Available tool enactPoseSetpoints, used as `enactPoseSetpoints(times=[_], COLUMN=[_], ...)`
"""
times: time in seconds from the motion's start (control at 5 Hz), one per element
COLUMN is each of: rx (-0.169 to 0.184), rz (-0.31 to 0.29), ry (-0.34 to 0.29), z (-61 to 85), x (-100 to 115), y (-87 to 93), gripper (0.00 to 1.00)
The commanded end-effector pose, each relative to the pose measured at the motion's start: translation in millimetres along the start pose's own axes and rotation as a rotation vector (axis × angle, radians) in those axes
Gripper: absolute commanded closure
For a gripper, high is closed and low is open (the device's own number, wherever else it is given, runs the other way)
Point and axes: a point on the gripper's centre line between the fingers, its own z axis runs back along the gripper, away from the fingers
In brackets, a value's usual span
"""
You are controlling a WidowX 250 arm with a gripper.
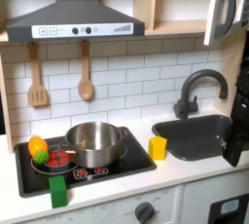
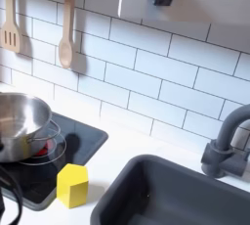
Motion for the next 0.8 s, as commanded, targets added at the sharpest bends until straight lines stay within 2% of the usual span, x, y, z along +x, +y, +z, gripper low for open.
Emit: enactPoseSetpoints(times=[0.0, 0.4, 0.6], rx=[0.000, -0.004, 0.009], rz=[0.000, 0.040, 0.055], ry=[0.000, 0.006, 0.004], z=[0.0, -3.5, -5.0], x=[0.0, 6.8, 12.2], y=[0.0, 11.3, 18.1], gripper=[0.00, 0.00, 0.00])
